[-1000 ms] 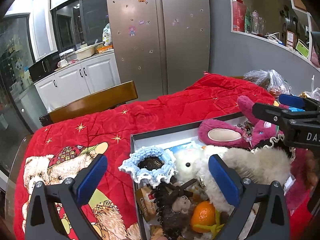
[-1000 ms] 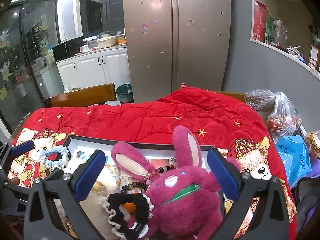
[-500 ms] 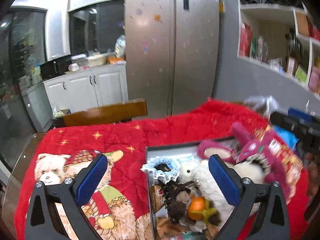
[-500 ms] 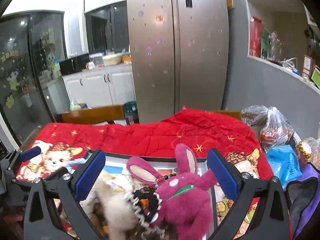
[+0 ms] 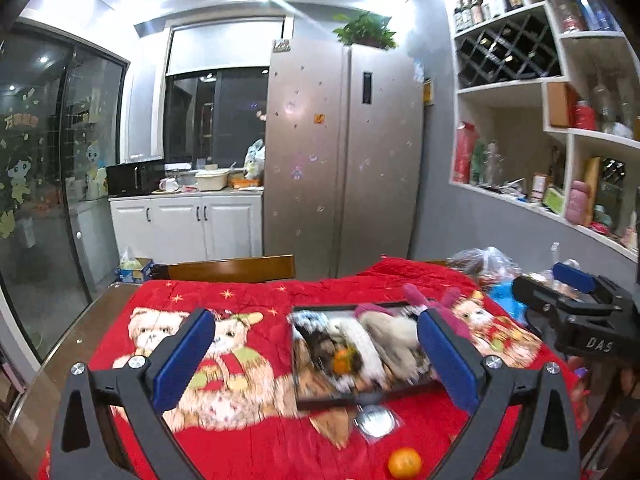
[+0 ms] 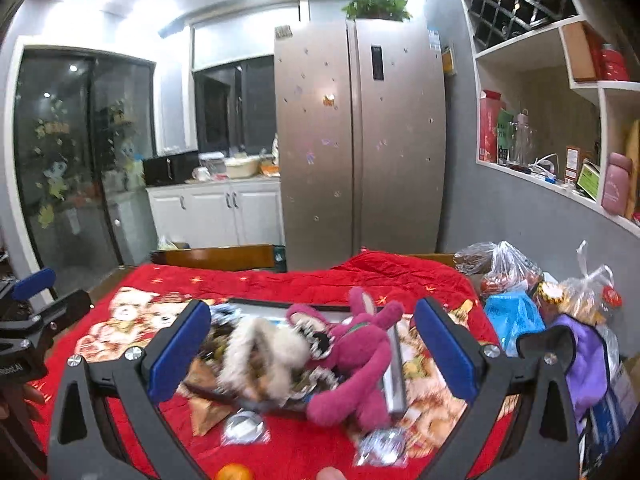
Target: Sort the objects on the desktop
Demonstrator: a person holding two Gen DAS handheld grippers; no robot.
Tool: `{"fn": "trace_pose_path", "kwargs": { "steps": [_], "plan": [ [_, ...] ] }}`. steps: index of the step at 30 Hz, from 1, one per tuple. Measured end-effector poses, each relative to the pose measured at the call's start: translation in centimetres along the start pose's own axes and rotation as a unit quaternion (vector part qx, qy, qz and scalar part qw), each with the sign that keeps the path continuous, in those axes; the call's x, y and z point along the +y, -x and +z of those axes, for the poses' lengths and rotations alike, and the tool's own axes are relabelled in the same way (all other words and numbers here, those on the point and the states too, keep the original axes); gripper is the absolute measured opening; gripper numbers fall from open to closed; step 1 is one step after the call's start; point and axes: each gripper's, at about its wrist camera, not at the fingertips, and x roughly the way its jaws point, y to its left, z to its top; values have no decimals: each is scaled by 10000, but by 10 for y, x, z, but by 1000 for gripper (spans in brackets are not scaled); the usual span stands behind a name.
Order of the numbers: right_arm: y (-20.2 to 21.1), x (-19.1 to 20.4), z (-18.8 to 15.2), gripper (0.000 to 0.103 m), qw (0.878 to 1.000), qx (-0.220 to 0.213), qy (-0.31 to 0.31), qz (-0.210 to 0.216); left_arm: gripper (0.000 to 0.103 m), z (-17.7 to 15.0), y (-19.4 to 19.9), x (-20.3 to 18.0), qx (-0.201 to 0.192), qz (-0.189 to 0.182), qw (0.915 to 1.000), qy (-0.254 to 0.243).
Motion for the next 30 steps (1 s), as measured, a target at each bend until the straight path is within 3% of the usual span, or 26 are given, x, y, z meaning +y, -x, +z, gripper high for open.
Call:
{"fn": "trace_pose_path", "kwargs": {
  "steps": [5, 9, 13, 15, 18, 21, 25, 30],
  "plan": [
    [51, 19, -52, 103, 9995, -298, 124, -62, 103, -51, 32, 0, 83, 55, 9998, -168],
    [65, 31, -104, 103, 9998, 79, 174, 102, 103, -100, 30, 3, 464, 139, 9987, -132],
    [63, 36, -144, 103, 9995, 284, 158, -16, 103, -133, 29, 9, 583, -105, 9980, 240],
    [61, 34, -157, 103, 9992, 378, 92, -5, 103, -142, 30, 9, 517, -174, 9980, 315],
    [62, 34, -168, 103, 9992, 386, 54, -8, 103, -152, 38, 11, 177, -583, 9970, 482],
    [60, 32, -174, 103, 9992, 391, 40, 38, 103, -156, 39, 17, 191, -880, 9938, 646],
    [61, 30, -180, 103, 9993, 376, -38, 70, 103, -156, 51, 16, -92, -289, 9978, 597],
    [57, 31, -183, 103, 9990, 433, -39, 52, 103, -156, 50, 17, -88, -209, 9984, 520]
  ]
}}
